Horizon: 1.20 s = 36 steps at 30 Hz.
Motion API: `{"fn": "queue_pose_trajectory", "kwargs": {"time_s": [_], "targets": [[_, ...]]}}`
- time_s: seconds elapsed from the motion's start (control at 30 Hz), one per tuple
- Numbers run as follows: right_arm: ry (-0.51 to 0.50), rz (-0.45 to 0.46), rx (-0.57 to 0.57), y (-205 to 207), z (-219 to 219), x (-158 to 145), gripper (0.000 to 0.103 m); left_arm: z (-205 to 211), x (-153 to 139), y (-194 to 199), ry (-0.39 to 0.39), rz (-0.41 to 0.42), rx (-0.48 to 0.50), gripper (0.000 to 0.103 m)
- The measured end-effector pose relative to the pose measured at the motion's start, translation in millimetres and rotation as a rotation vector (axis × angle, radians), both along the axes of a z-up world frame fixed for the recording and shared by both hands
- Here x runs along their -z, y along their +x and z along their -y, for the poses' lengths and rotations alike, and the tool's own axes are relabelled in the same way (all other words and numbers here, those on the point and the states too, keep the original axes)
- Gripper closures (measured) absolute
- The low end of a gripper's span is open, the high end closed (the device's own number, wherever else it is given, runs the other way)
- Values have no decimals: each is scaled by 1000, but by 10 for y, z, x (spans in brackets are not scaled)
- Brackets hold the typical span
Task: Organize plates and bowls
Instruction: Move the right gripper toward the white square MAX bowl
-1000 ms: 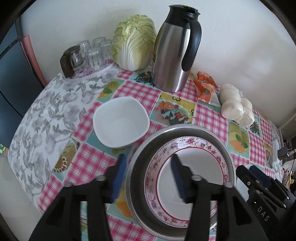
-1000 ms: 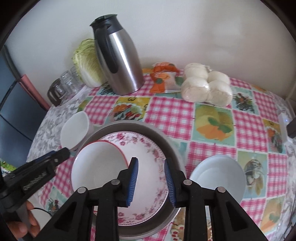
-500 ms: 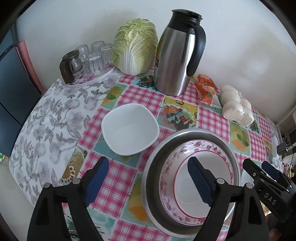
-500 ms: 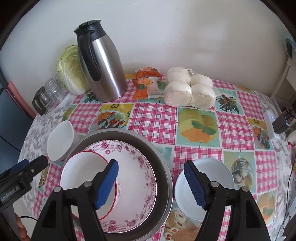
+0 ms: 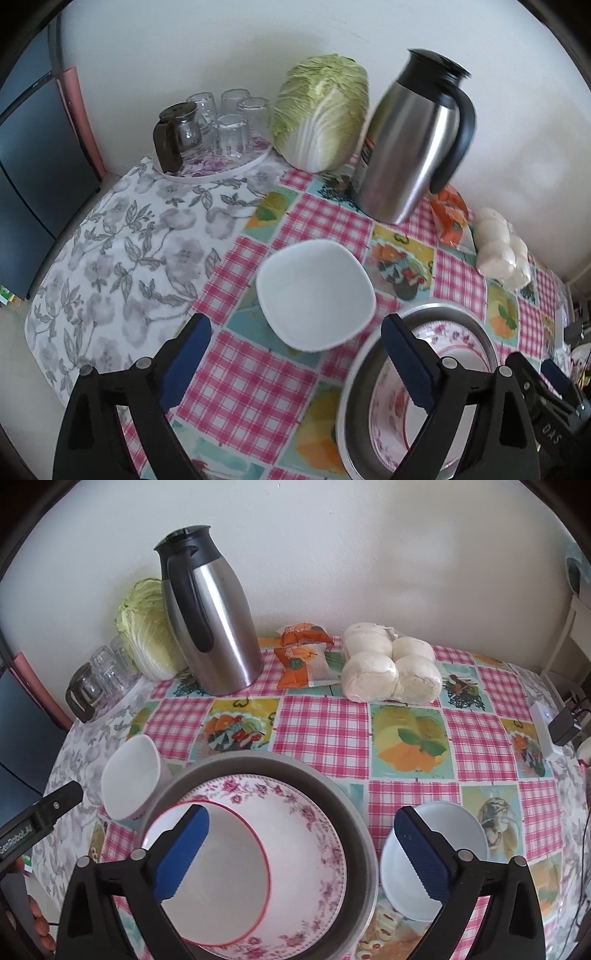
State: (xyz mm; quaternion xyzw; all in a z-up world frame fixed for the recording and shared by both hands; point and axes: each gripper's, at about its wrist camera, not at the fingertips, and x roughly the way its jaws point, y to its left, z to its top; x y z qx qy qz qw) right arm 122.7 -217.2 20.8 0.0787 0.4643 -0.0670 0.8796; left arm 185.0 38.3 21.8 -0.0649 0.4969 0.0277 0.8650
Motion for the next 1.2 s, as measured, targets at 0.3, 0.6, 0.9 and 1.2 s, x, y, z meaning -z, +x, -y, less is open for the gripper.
{"fn": "queue_pose_trajectory", "kwargs": {"time_s": [0.3,0.6,0.9,1.2], "targets": [[2,112,-12,100,-306,-110,0,-383,133,200,-72,30,-89,1],[39,97,-37,301,-657,-148,0,-566,263,320,-153,45,-83,1],[-31,17,-68,669,-978,-171,0,-671,533,409,-216,-21,-112,1],[-54,-103,-108,951,-1225,196,28,-700,789,504,-286,-75,-118,22]]}}
